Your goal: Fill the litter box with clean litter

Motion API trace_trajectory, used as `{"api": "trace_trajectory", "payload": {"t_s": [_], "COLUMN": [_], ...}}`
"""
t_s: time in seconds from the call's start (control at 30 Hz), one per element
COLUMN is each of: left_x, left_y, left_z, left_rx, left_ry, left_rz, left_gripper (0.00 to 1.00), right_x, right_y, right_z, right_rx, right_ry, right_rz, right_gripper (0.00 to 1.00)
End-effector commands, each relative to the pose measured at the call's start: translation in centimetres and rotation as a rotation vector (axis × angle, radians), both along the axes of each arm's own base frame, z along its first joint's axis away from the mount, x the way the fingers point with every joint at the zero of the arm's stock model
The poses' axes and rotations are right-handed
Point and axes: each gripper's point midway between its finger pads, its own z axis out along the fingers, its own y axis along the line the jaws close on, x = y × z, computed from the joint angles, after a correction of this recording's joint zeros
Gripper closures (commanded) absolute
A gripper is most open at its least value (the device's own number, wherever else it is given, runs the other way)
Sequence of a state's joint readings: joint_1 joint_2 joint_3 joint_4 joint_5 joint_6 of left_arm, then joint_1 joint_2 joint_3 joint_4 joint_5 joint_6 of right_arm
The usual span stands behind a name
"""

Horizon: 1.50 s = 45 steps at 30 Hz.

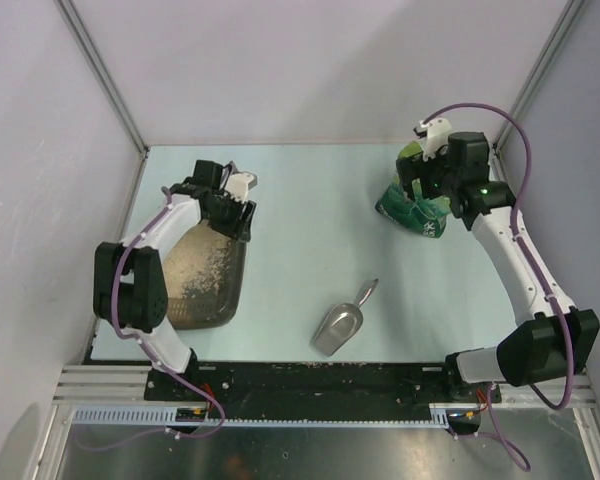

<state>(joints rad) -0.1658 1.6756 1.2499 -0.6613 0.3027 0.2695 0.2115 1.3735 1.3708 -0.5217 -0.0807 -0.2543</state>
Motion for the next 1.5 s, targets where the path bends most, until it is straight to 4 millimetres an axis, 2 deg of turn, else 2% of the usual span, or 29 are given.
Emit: {"api": "trace_trajectory", "payload": {"t_s": [0.0,0.07,0.17,0.2,0.27,0.3,0.33,0.37,0.4,0.47,0.53,0.57,0.6,0.63,0.77,0.83,0.9,1.0,1.07,1.1,1.13,1.23,1.27,1.3,1.37,1.43,1.47], "left_x": [1.4,2.1,2.5,3.0,3.5,4.1,4.5,5.0,5.7,6.3,7.0,7.2,7.7,7.9,8.2,7.4,6.0,4.8,4.3,4.4,5.3,6.2,6.0,5.1,2.5,0.9,-0.5], "left_y": [-3.9,-5.1,-7.3,-8.5,-9.9,-11.5,-12.2,-12.9,-14.6,-16.2,-18.7,-19.5,-20.8,-21.4,-24.7,-25.9,-26.8,-27.0,-26.4,-26.0,-25.2,-23.0,-22.4,-21.5,-20.4,-19.7,-19.1], "left_z": [1.7,2.1,1.2,1.6,1.0,1.7,0.7,0.7,1.8,1.0,2.0,1.2,2.2,2.6,4.1,4.3,5.0,5.2,4.8,4.7,4.2,3.7,4.4,3.4,2.8,2.6,1.6], "left_rx": [-0.076,-0.069,-0.022,-0.011,0.001,-0.001,0.019,0.029,0.026,0.05,0.05,0.05,0.033,0.026,-0.074,-0.121,-0.196,-0.242,-0.226,-0.216,-0.152,-0.072,-0.074,-0.07,-0.086,-0.088,-0.089], "left_ry": [-0.024,-0.049,-0.06,-0.083,-0.086,-0.12,-0.114,-0.129,-0.174,-0.194,-0.257,-0.254,-0.292,-0.312,-0.37,-0.374,-0.365,-0.337,-0.307,-0.286,-0.286,-0.25,-0.25,-0.204,-0.156,-0.145,-0.109], "left_rz": [-0.072,-0.117,-0.199,-0.225,-0.279,-0.315,-0.345,-0.367,-0.402,-0.473,-0.555,-0.582,-0.612,-0.64,-0.75,-0.812,-0.859,-0.877,-0.862,-0.821,-0.76,-0.633,-0.622,-0.612,-0.641,-0.682,-0.699], "left_gripper": [0.38,0.39,0.39,0.4,0.4,0.41,0.41,0.41,0.42,0.42,0.43,0.43,0.44,0.44,0.46,0.44,0.36,0.31,0.27,0.22,0.22,0.21,0.22,0.23,0.24,0.28,0.3], "right_x": [-1.0,-1.1,-1.3,-1.5,-1.6,-1.7,-1.9,-2.1,-2.2,-2.6,-2.8,-3.1,-3.2,-3.4,-4.1,-4.5,-4.7,-4.8,-4.7,-4.7,-4.5,-4.3,-4.2,-4.1,-3.8,-3.8,-3.7], "right_y": [-0.7,-1.2,-1.8,-2.0,-2.7,-2.9,-3.1,-3.3,-3.8,-4.4,-5.3,-5.4,-6.7,-6.8,-8.1,-8.8,-9.0,-9.6,-9.7,-9.7,-9.7,-9.5,-9.5,-9.4,-9.3,-9.2,-9.2], "right_z": [1.5,1.5,1.5,1.2,1.4,1.4,1.5,1.4,1.5,1.7,1.7,1.9,2.0,1.9,1.7,1.7,1.5,1.2,0.9,0.8,0.6,0.5,0.3,0.2,0.0,-0.1,-0.2], "right_rx": [0.079,0.092,0.106,0.111,0.121,0.128,0.135,0.139,0.143,0.147,0.152,0.156,0.161,0.173,0.209,0.227,0.249,0.269,0.278,0.283,0.287,0.295,0.297,0.301,0.306,0.308,0.307], "right_ry": [-0.018,-0.014,-0.011,-0.004,-0.01,-0.008,-0.01,-0.005,-0.006,-0.011,-0.008,-0.012,-0.017,-0.01,-0.005,-0.006,0.001,0.013,0.02,0.023,0.028,0.033,0.038,0.042,0.049,0.05,0.052], "right_rz": [-0.009,-0.017,-0.026,-0.033,-0.049,-0.058,-0.06,-0.069,-0.081,-0.096,-0.122,-0.124,-0.16,-0.166,-0.208,-0.227,-0.237,-0.256,-0.261,-0.258,-0.257,-0.25,-0.25,-0.245,-0.244,-0.24,-0.238], "right_gripper": [0.01,0.01,0.02,0.02,0.02,0.02,0.02,0.02,0.02,0.02,0.02,0.02,0.02,0.02,0.03,0.03,0.03,0.03,0.03,0.03,0.03,0.04,0.03,0.04,0.04,0.04,0.04]}}
